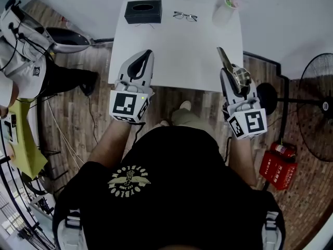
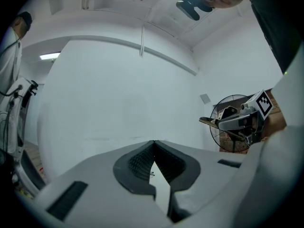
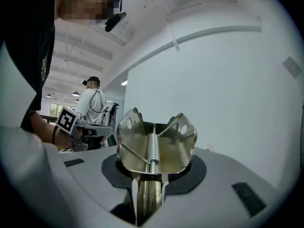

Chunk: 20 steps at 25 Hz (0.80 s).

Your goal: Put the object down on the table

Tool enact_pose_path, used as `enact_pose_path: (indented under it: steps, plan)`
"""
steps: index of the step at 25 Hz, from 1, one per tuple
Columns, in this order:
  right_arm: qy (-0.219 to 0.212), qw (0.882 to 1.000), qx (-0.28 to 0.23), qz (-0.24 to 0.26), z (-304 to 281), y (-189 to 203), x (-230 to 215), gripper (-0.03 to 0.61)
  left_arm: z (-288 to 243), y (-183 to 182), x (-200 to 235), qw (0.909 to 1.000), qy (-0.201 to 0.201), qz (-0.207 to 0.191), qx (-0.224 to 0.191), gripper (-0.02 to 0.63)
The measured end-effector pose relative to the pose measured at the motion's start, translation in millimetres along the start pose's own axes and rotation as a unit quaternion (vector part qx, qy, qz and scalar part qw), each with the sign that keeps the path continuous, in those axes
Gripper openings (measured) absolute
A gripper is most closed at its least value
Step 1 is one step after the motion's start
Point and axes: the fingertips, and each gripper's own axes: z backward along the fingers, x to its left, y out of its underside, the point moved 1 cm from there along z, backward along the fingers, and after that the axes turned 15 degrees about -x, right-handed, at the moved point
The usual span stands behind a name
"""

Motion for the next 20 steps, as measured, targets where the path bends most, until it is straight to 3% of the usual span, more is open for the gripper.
enact_pose_path:
  steps: [9, 20]
  plan:
    - [-0.025, 1.0, -0.012, -0.008, -27.4, -9.2, -51.5, 0.1, -57.9, -11.2, -13.8, 0.9997, -0.007, -0.022, -0.008, 0.008]
    - [-0.074, 0.997, -0.025, -0.027, -69.0, -1.6, -106.1, 0.1, -95.3, -1.0, -9.3, 0.9969, -0.071, -0.034, 0.001, 0.008]
